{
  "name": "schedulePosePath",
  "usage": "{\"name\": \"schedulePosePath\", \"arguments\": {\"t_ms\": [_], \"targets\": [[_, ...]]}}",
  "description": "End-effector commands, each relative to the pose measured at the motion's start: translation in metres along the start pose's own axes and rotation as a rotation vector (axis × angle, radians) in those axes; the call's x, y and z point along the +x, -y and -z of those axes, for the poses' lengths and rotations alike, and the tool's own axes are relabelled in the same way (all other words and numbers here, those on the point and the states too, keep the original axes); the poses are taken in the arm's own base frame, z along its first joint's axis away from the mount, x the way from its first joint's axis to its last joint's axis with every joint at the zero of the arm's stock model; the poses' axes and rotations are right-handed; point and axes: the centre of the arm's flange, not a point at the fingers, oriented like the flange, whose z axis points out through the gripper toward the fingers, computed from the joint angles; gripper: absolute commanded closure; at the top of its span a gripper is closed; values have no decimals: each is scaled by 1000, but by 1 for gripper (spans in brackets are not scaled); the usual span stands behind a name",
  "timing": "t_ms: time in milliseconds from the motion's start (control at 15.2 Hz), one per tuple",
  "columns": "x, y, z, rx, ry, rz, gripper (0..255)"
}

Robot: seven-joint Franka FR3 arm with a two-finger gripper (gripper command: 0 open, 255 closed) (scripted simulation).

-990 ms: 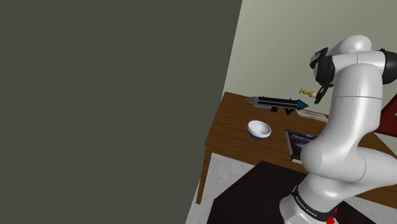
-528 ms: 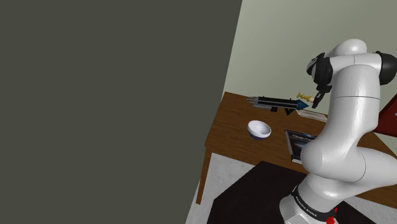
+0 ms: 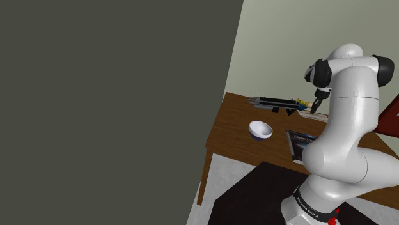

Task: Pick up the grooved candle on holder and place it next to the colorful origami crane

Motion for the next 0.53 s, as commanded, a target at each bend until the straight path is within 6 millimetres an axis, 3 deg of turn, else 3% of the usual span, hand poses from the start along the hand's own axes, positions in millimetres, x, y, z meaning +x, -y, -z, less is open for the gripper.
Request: {"name": "schedulePosePath", "arguments": {"t_ms": [0,462], "targets": [[0,0,-10,0,0,0,255],[3,2,-48,0,0,0,255]]}}
